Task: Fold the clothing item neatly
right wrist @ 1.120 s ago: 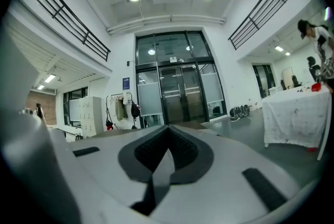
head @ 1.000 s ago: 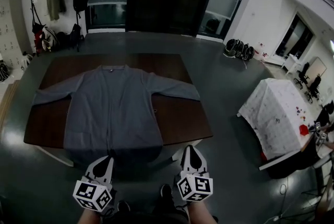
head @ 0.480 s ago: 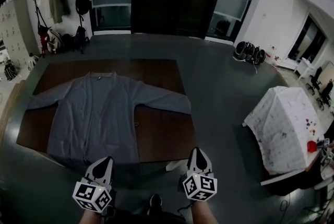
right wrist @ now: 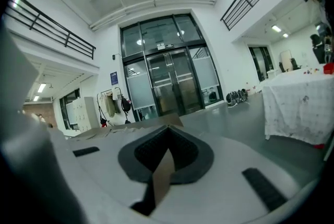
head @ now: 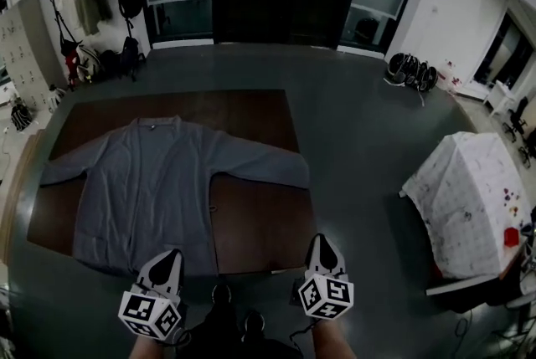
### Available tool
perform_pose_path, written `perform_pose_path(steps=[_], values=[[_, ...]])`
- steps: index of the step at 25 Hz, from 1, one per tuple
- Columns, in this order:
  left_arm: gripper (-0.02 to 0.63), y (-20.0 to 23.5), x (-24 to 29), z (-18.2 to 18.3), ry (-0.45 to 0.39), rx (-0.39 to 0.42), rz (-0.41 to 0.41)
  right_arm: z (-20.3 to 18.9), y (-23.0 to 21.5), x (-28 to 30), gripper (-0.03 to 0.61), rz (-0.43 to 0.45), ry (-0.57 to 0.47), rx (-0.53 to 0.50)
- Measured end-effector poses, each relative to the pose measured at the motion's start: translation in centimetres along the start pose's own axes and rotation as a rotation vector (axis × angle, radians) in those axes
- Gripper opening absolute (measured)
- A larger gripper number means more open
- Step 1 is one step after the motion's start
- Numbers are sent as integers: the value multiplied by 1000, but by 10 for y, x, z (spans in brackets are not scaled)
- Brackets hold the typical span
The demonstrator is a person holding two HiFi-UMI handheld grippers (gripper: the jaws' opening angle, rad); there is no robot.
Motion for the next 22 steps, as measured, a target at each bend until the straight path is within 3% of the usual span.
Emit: perform_pose_path(steps=[8, 13, 18, 22], values=[[8, 37, 86, 27, -1, 10, -130, 17, 11, 54, -12, -84, -5, -56], [8, 59, 131, 35, 2, -4, -178, 22, 6, 98, -12, -177, 16, -23], [8, 80, 163, 29, 45, -17, -221, 10, 4, 136, -12, -258, 108, -55], [8, 77, 188, 30, 63, -12, -226, 0, -16, 160, -12, -265, 223, -77]])
Point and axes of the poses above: the fingertips, and each gripper's own axes: x forward along the fingers, y to its left, z out of its top, the point moved 7 cm from there along -x, backward along the fingers, and after that the axes turned 11 degrees about x, right-handed, at the moved point
